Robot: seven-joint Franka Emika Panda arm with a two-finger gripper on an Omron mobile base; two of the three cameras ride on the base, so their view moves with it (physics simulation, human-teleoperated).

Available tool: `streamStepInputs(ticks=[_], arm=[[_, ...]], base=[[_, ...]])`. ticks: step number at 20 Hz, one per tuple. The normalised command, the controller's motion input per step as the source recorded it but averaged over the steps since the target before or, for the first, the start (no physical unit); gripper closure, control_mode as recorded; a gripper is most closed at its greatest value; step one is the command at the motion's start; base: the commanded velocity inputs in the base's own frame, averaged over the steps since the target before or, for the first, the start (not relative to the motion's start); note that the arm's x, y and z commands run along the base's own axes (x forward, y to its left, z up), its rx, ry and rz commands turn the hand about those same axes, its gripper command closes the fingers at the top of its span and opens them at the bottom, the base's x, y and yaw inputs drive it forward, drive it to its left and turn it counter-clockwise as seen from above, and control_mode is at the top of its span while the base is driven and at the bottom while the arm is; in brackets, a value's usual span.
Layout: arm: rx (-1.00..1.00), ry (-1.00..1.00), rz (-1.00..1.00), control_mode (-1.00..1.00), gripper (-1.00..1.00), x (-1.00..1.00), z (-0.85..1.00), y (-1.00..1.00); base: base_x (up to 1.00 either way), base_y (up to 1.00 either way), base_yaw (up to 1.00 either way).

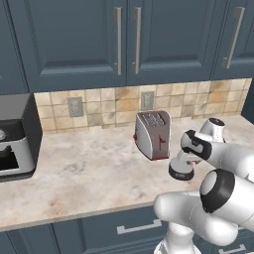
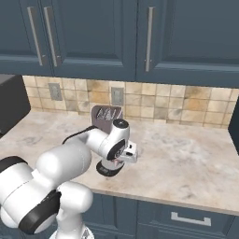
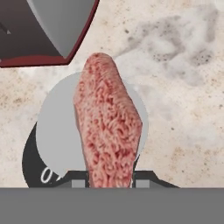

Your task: Take the steak from the fridge and place it on the digital scale on the counter by the fridge. Wait a few seconds for a reading, then move it to the plate on the dining counter.

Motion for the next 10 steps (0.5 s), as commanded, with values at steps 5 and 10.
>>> streamStepInputs(ticks=[5, 10], arm=[[0.0, 0.0, 0.0, -1.0, -1.0, 0.0, 0.02, 0.0], [-0.04, 0.01, 0.0, -1.0, -1.0, 0.0, 0.14, 0.0]], base=[[0.0, 0.0, 0.0], [0.0, 0.0, 0.0]])
